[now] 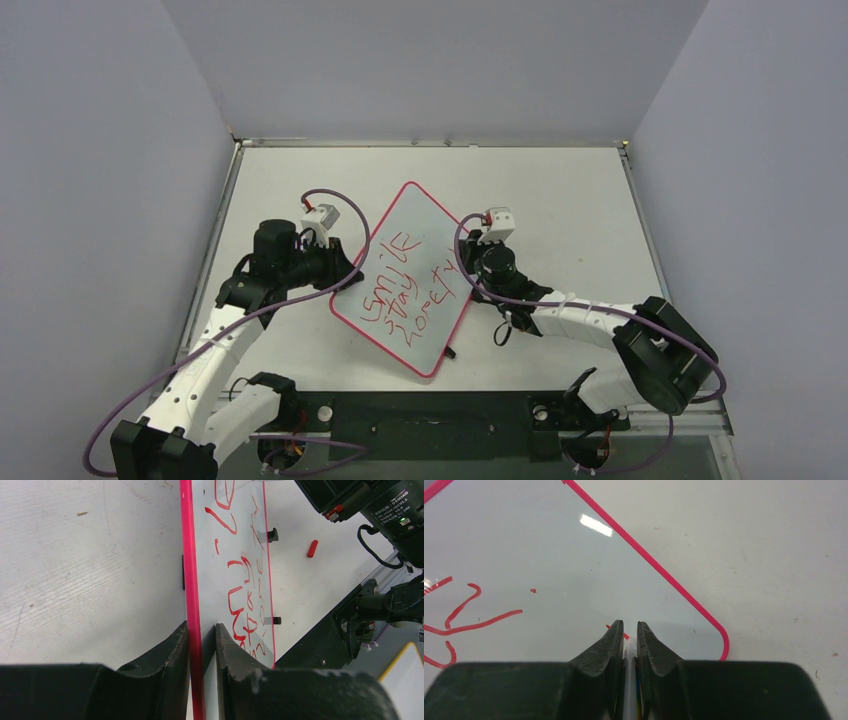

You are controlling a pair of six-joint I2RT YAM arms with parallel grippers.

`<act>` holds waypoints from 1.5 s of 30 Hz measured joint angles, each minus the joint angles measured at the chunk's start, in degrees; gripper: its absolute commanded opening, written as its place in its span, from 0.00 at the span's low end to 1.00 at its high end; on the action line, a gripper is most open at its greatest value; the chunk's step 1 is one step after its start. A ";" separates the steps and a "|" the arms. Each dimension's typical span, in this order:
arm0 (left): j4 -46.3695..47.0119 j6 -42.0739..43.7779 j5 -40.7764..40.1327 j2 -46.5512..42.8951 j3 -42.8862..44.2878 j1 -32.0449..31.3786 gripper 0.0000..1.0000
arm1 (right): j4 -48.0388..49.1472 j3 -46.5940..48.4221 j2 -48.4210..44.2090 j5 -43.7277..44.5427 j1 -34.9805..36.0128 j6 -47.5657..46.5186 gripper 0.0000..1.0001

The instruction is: Write a sentence on the whiteboard

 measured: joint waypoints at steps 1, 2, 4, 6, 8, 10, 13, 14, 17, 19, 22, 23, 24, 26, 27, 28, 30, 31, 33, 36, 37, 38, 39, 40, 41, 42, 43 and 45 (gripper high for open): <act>0.00 -0.02 0.00 0.00 0.00 0.00 0.00 | 0.37 -0.46 -0.17 0.02 0.00 0.02 0.00; 0.00 -0.02 -0.02 0.00 0.00 0.00 0.00 | 0.46 -0.98 -0.46 0.04 0.00 0.04 0.00; 0.02 0.00 0.00 0.00 0.00 0.00 0.00 | 0.42 -2.14 -1.20 0.07 0.00 0.09 0.00; 0.02 0.00 0.00 0.00 0.00 0.00 0.00 | 0.28 -3.26 -1.92 0.07 0.00 0.24 0.00; 0.02 0.00 0.00 0.00 0.00 0.00 0.00 | 0.24 -3.91 -2.32 0.24 0.00 0.26 0.00; 0.02 0.00 0.00 0.00 0.00 0.00 0.00 | 0.13 -4.24 -2.49 0.42 0.00 0.28 0.00; 0.02 -0.02 0.00 0.00 0.00 0.00 0.00 | 0.11 -4.35 -2.51 0.55 0.00 0.28 0.00; 0.02 0.00 0.00 0.00 0.00 0.00 0.00 | 0.13 -4.35 -2.51 0.57 0.00 0.28 0.00; 0.02 -0.02 0.00 0.00 0.00 0.00 0.00 | 0.00 -4.35 -2.51 0.83 -0.02 0.26 0.00; 0.02 0.00 0.00 0.00 0.00 0.00 0.00 | -0.33 -4.35 -2.51 1.05 -0.09 0.26 0.00; 0.02 0.00 0.00 0.00 0.00 0.00 0.00 | -0.87 -4.33 -2.51 1.38 -0.50 0.26 0.00; 0.02 0.00 0.00 0.00 0.00 0.00 0.00 | -1.05 -4.35 -2.51 1.44 -0.76 0.26 0.00; 0.02 0.00 0.00 0.00 0.00 0.00 0.00 | -1.22 -4.33 -2.47 1.49 -0.83 0.26 0.00; 0.02 0.00 0.00 0.00 0.00 0.00 0.00 | -1.53 -4.33 -2.45 1.49 -1.01 0.26 0.00; 0.02 0.00 0.00 0.00 0.00 0.00 0.00 | -1.66 -4.33 -2.40 1.49 -1.11 0.26 0.00; 0.02 0.00 0.00 0.00 0.00 0.00 0.00 | -1.86 -4.28 -2.38 1.49 -1.16 0.26 0.00; 0.04 0.00 0.00 -0.02 0.00 0.00 0.00 | -2.40 -3.96 -2.36 1.46 -1.36 0.26 0.00; 0.02 -0.02 0.00 -0.02 0.00 0.00 0.00 | -2.73 -3.63 -2.34 1.44 -1.42 0.24 0.00; 0.04 0.00 0.00 -0.09 0.00 0.00 0.00 | -3.32 -2.80 -2.25 1.40 -1.44 0.24 0.00; 0.04 0.00 0.00 -0.13 0.00 0.00 0.00 | -3.65 -1.07 -1.79 1.20 -1.46 0.20 0.00; 0.02 0.00 0.02 -0.15 0.00 0.00 0.00 | -3.63 -0.59 -1.60 1.16 -1.46 0.17 0.00; 0.02 0.00 0.00 -0.20 0.00 0.00 0.00 | -3.69 -0.07 -1.38 1.05 -1.46 0.11 0.00; 0.02 0.00 0.00 -0.22 0.00 0.00 0.00 | -3.74 0.31 -1.31 1.01 -1.46 0.02 0.00; 0.02 -0.02 0.02 -0.24 0.00 0.00 0.00 | -3.80 0.55 -1.31 1.01 -1.46 -0.02 0.00; 0.00 0.00 0.02 -0.28 0.00 0.00 0.00 | -3.85 0.70 -1.31 1.01 -1.46 -0.11 0.00; 0.00 0.00 0.02 -0.31 0.00 0.00 0.00 | -4.07 0.85 -1.31 1.01 -1.46 -0.24 0.00; 0.00 0.00 0.02 -0.31 0.00 0.00 0.00 | -4.37 0.87 -1.51 1.01 -1.46 -0.39 0.00; 0.00 0.00 0.04 -0.35 0.00 0.00 0.00 | -5.77 0.87 -2.29 1.03 -1.46 -0.50 0.00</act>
